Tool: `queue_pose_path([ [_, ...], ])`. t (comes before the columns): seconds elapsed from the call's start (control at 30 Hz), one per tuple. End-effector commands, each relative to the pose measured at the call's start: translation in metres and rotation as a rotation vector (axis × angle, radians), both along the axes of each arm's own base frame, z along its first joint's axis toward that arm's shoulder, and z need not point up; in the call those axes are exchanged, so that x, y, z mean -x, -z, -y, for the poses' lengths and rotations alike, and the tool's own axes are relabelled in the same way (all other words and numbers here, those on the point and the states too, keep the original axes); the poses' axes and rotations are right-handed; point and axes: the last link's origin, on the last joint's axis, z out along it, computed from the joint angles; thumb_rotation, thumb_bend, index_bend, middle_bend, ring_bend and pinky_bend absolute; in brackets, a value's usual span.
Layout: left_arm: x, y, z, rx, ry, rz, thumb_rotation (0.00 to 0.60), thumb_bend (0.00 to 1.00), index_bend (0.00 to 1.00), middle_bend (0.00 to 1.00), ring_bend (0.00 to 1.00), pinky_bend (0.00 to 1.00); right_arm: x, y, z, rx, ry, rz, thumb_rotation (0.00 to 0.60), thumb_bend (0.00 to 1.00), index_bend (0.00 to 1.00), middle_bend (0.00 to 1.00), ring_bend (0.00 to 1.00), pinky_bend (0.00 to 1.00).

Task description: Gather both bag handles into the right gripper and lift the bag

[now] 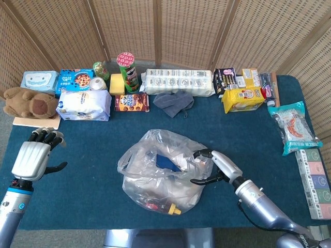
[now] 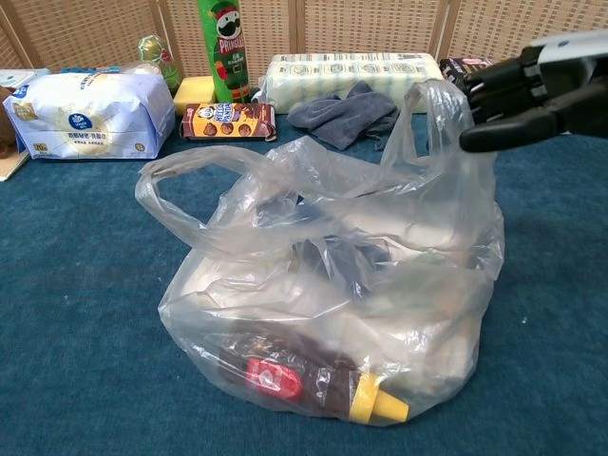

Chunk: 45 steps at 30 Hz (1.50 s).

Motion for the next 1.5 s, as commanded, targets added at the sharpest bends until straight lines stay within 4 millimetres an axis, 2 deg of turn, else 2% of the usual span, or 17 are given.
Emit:
queue_pose_path([
  [0.03,0.000,0.000,0.000,0.000,-0.001,0.001,0.471,0.11,0.44,0.32,0.19,0.17,-0.002,0.005,-0.003,-0.010,0.002,0.003,0.434,0.09,0.35,0.29,0.17,0.07],
  [0.13,0.001,0.000,0.000,0.000,-0.003,0.003,0.470,0.11,0.44,0.32,0.19,0.17,-0.005,0.009,-0.004,-0.019,-0.003,0.005,0.428,0.09,0.30,0.26,0.14,0.04],
  [0.4,0.004,-0.001,0.001,-0.001,-0.010,0.004,0.470,0.11,0.44,0.32,0.19,0.17,-0.018,0.012,-0.002,-0.039,0.011,0.047,0.416,0.09,0.30,0.23,0.12,0.03],
  [0.67,0.009,-0.002,-0.001,-0.006,-0.019,0.005,0.476,0.11,0.44,0.32,0.19,0.17,-0.039,0.005,-0.010,-0.187,0.102,0.188,0.408,0.09,0.37,0.24,0.13,0.02],
  [0.87,0.010,-0.002,-0.002,-0.005,-0.020,0.006,0.469,0.11,0.44,0.32,0.19,0.17,-0.052,-0.005,-0.009,-0.288,0.190,0.326,0.411,0.09,0.40,0.29,0.16,0.03],
  [0.97,0.011,-0.003,-0.002,-0.009,-0.021,0.005,0.475,0.11,0.44,0.32,0.19,0.17,-0.057,-0.013,-0.005,-0.333,0.264,0.429,0.409,0.09,0.42,0.33,0.20,0.07],
  [1.03,0.011,-0.003,-0.002,-0.010,-0.023,0.004,0.471,0.11,0.44,0.32,0.19,0.17,-0.059,-0.021,-0.001,-0.350,0.304,0.492,0.411,0.09,0.42,0.37,0.26,0.12],
  [1.2,0.009,-0.003,-0.002,-0.010,-0.022,0.002,0.469,0.11,0.44,0.32,0.19,0.17,-0.058,-0.045,0.014,-0.367,0.436,0.677,0.410,0.09,0.46,0.48,0.45,0.35],
  [1.3,0.008,-0.002,-0.003,-0.007,-0.022,0.000,0.470,0.11,0.44,0.32,0.19,0.17,-0.056,-0.056,0.022,-0.378,0.503,0.792,0.408,0.09,0.47,0.49,0.47,0.39],
  [1.5,0.007,0.000,-0.001,-0.002,-0.032,-0.003,0.470,0.11,0.44,0.32,0.19,0.17,-0.046,-0.067,0.030,-0.365,0.555,0.950,0.412,0.09,0.48,0.49,0.46,0.38],
])
